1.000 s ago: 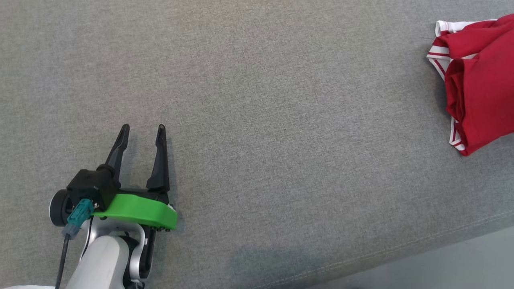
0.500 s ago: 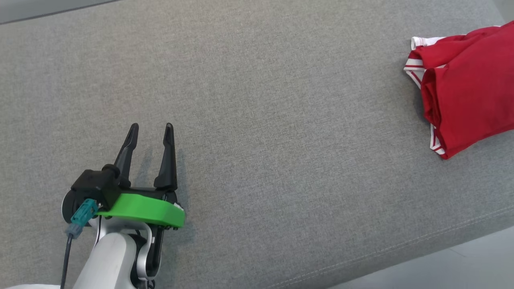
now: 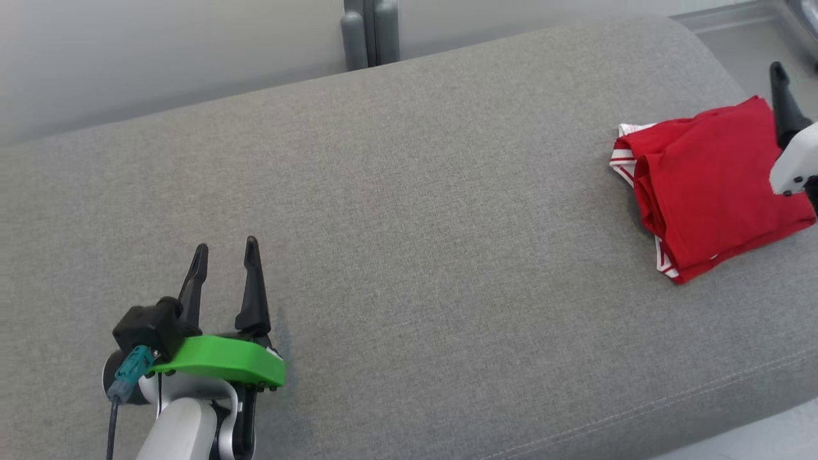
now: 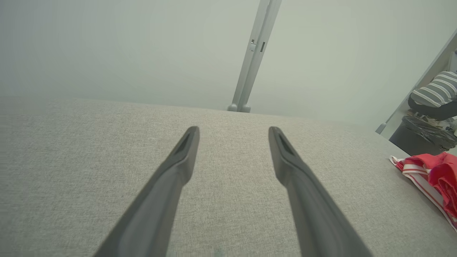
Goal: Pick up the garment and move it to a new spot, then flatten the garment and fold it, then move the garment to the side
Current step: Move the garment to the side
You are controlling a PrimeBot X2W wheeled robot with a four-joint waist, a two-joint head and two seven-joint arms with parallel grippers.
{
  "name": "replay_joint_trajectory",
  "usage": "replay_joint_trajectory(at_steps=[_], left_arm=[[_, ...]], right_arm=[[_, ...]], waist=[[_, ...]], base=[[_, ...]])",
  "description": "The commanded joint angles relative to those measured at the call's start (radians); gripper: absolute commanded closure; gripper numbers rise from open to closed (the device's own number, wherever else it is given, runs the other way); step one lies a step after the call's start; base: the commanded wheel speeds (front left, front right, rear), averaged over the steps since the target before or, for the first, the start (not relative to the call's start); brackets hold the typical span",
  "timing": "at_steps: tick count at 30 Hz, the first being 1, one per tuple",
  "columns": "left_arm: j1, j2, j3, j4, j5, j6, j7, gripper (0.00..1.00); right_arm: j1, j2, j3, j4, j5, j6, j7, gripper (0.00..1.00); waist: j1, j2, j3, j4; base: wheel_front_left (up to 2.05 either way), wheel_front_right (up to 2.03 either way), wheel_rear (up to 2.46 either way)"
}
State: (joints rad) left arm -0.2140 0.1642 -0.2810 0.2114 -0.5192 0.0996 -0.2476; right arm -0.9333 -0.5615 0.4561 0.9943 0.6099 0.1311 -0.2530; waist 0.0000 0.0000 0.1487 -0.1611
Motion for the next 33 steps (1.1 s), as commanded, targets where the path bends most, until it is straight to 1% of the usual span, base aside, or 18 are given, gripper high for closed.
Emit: replay_joint_trajectory(at_steps=[1, 7, 10, 12, 17, 18, 21, 25, 29, 30, 33], left_arm=[[0.025, -0.001, 0.009, 0.018, -0.006, 0.003, -0.006, 0.00], [0.082, -0.001, 0.031, 0.053, 0.009, 0.016, -0.015, 0.00], [0.110, 0.001, 0.044, 0.056, 0.019, 0.023, -0.018, 0.00], [0.129, 0.003, 0.051, 0.055, 0.027, 0.030, -0.018, 0.00], [0.170, 0.003, 0.083, 0.030, 0.053, 0.050, -0.018, 0.00], [0.170, 0.003, 0.083, 0.030, 0.053, 0.050, -0.018, 0.00], [0.197, 0.001, 0.102, 0.012, 0.065, 0.045, -0.017, 0.00], [0.228, -0.009, 0.112, -0.006, 0.079, 0.035, -0.017, 0.00], [0.245, -0.019, 0.122, -0.016, 0.095, 0.035, -0.017, 0.00], [0.244, -0.026, 0.123, -0.016, 0.103, 0.033, -0.017, 0.00], [0.237, -0.034, 0.120, -0.012, 0.114, 0.029, -0.017, 0.00]], right_arm=[[0.040, 0.006, 0.008, -0.027, -0.005, -0.001, -0.007, 0.00], [0.149, 0.054, -0.019, -0.149, -0.017, -0.001, -0.012, 0.00], [0.218, 0.082, -0.064, -0.226, -0.043, -0.001, -0.011, 0.00], [0.271, 0.106, -0.114, -0.279, -0.072, -0.001, -0.012, 0.00], [0.424, 0.199, -0.234, -0.420, -0.186, -0.001, -0.011, 0.00], [0.424, 0.199, -0.234, -0.420, -0.186, -0.001, -0.011, 0.00], [0.510, 0.275, -0.288, -0.500, -0.244, 0.000, -0.011, 0.00], [0.604, 0.352, -0.353, -0.593, -0.326, -0.001, -0.004, 0.00], [0.680, 0.421, -0.391, -0.676, -0.413, 0.000, 0.017, 0.00], [0.711, 0.446, -0.403, -0.710, -0.446, 0.000, 0.023, 0.00], [0.753, 0.479, -0.415, -0.749, -0.491, 0.000, 0.026, 0.00]], waist=[[0.0000, 0.0000, -0.080, 0.023], [0.0000, 0.0000, -0.147, 0.053], [0.0000, 0.0000, -0.167, 0.071], [0.0000, 0.0000, -0.174, 0.085], [0.0000, 0.0000, -0.185, 0.113], [0.0000, 0.0000, -0.185, 0.113], [0.0000, 0.0000, -0.190, 0.128], [0.0000, 0.0000, -0.195, 0.149], [0.0000, 0.0000, -0.192, 0.170], [0.0000, 0.0000, -0.190, 0.179], [0.0000, 0.0000, -0.188, 0.191]], base=[[0.00, 0.00, 0.00], [0.00, 0.00, 0.00], [0.00, 0.00, 0.00], [0.00, 0.00, 0.00], [0.00, 0.00, 0.00], [0.00, 0.00, 0.00], [0.00, 0.00, 0.00], [0.00, 0.00, 0.00], [0.00, 0.00, 0.00], [0.00, 0.00, 0.00], [0.00, 0.00, 0.00]])
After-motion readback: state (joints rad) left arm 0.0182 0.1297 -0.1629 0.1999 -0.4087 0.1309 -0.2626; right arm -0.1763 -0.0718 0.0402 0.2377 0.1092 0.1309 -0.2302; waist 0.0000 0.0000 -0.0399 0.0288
